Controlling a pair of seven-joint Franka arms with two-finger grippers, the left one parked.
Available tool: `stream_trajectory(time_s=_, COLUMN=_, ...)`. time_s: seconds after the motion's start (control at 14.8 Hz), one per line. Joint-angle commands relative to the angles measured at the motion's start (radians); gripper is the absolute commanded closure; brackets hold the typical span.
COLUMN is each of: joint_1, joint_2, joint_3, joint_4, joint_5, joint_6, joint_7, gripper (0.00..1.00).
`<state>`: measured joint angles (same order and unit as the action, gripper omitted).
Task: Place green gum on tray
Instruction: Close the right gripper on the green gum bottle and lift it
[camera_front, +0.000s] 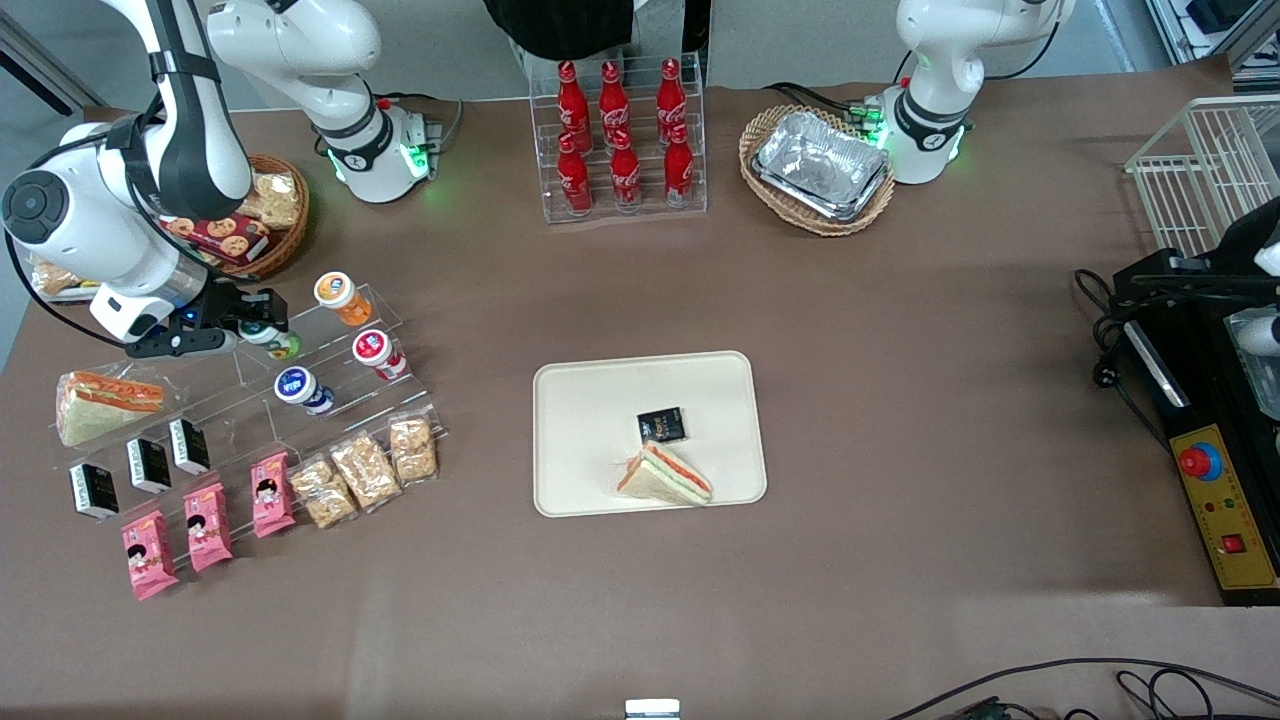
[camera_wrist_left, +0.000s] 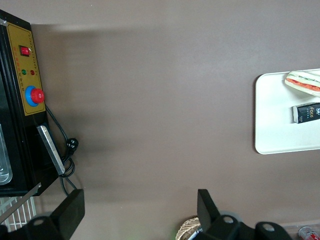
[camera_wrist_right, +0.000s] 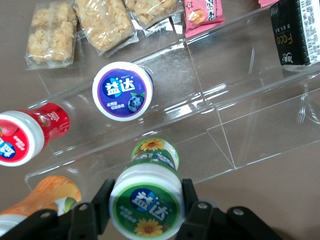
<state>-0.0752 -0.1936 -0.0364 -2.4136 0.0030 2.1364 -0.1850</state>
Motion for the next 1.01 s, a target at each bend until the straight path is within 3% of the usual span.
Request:
stream_trajectory(time_s=0.0, joint_1=-0.006, joint_2=0.011, joint_3=0.001, joint_4=-0.009, joint_5=-0.018, joint_6=0.036, joint_7=0.002, gripper=1.00)
stream_trajectory(time_s=0.27, joint_1=-0.005, joint_2=-0.030, joint_3=0.001, joint_4=0.042, joint_5=-0.021, joint_6=-0.004, joint_7=-0.002, gripper=1.00)
stream_trajectory(time_s=0.54, joint_1=0.008, joint_2=-0.035, joint_3=0.009, joint_4=0.365, joint_5=-0.020, joint_6=-0.423, joint_7=0.006, gripper=1.00)
stream_trajectory(time_s=0.74, joint_1=0.008, joint_2=-0.033, joint_3=0.114, joint_4=0.537, joint_5=-0.015, joint_6=-0.614, joint_7=0.125, gripper=1.00)
stream_trajectory(time_s=0.94, joint_1=0.012, joint_2=-0.026, joint_3=0.294, joint_4=0.640, joint_5=0.006, joint_6=-0.713, joint_7=0.365, gripper=1.00)
